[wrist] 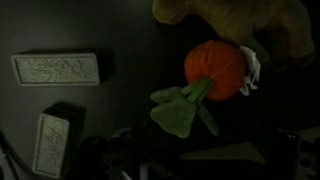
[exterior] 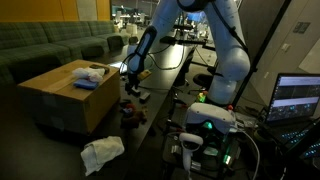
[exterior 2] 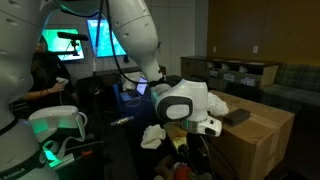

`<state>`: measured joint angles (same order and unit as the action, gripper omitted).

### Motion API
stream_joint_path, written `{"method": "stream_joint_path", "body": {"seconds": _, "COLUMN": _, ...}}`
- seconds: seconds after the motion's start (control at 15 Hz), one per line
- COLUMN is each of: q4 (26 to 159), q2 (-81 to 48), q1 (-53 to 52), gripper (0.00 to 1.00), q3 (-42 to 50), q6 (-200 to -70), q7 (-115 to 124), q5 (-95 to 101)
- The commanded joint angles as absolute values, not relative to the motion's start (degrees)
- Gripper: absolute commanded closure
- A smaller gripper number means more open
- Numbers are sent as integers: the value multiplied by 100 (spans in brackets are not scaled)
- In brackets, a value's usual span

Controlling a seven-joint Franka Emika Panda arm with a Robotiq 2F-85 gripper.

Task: Swap the things on the table with the things on the box

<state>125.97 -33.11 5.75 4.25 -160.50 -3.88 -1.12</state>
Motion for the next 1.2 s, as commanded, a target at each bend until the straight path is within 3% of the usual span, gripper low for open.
{"method": "stream_joint_path", "body": {"seconds": 0.0, "q4": 12521, "q2": -3484, "q1": 329, "gripper": 0, "q3": 993, "q6": -16344, "q7": 342, "q5": 26}}
{"method": "stream_joint_path", "body": {"seconds": 0.33, "q4": 12421, "q2": -3911, "q1": -8, "gripper": 0, "q3": 1690, "q6": -16305, "q7": 1339, "q5": 1}}
{"method": "stream_joint_path", "body": {"seconds": 1.13, "q4": 11626, "q2": -5053, "q1": 225, "gripper": 0, "q3": 1602, "q6": -15976, "q7": 2735, "q5": -1050}}
